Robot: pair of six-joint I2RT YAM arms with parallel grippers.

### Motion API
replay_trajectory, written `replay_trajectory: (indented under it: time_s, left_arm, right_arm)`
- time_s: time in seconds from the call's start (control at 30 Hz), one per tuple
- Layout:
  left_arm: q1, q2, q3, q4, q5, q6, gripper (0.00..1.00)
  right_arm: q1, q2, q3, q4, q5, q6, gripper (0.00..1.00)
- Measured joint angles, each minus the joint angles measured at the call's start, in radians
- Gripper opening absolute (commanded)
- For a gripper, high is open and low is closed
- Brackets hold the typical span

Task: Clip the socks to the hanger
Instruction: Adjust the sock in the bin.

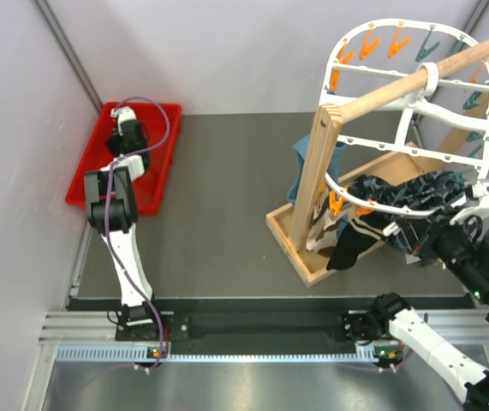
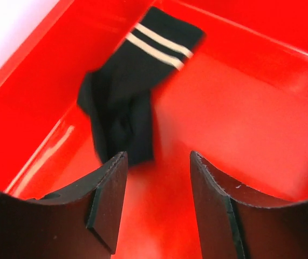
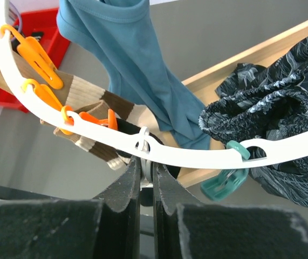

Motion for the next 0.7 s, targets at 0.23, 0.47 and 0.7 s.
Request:
replay_trajectory:
  time_s: [0.23,0.47,0.7]
  left_arm:
    - [0.09,0.296,0.364,-0.056,0.08,-0.066,0.59]
    - [0.111,0.332,0.444,-0.018,0.192,-0.165,0.59]
    - [0.112,0.363,0.518,-0.009,0.189,-0.261,0.56]
  right_arm:
    - [0.0,0.017,-0.013,-0.006,0.002,0.0,0.0]
    - [0.0,0.024,-0.064,0.028,0.001,0.005,0.0]
    - [0.0,0.025,-0.084,0.05,0.0,0.011,0.0]
